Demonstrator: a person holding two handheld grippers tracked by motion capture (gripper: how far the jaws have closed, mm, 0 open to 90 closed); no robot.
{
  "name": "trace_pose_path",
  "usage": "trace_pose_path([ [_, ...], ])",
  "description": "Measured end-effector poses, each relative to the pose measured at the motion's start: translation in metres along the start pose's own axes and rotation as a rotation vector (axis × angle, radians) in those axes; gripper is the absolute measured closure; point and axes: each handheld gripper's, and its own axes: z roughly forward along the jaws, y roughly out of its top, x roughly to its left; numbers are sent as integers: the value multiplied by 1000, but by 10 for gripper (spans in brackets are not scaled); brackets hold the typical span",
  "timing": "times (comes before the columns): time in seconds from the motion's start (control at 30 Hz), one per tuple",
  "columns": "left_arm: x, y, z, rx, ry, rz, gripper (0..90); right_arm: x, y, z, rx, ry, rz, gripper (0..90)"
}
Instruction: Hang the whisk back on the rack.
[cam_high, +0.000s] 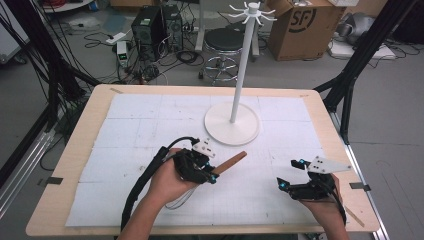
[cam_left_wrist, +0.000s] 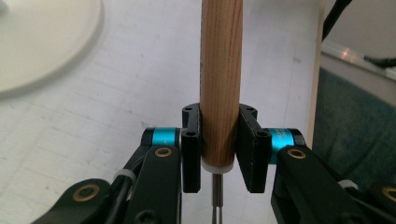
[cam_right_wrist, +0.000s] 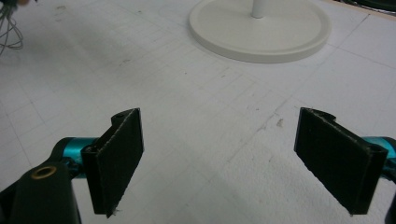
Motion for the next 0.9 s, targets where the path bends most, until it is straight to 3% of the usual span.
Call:
trace_pose_path([
  [0.07, 1, 3, -8, -13, 36, 0, 734, 0, 0, 0, 3, 0, 1, 151],
  [0.23, 6, 7, -23, -96, 12, -22, 733, 0, 0, 0, -2, 3, -2, 150],
  [0.37, 8, 14, -30, -98, 40, -17, 733, 0, 0, 1, -3, 4, -4, 151],
  [0.9, 17, 50, -51, -189, 6, -8, 732, 0, 1, 3, -5, 13, -3, 151],
])
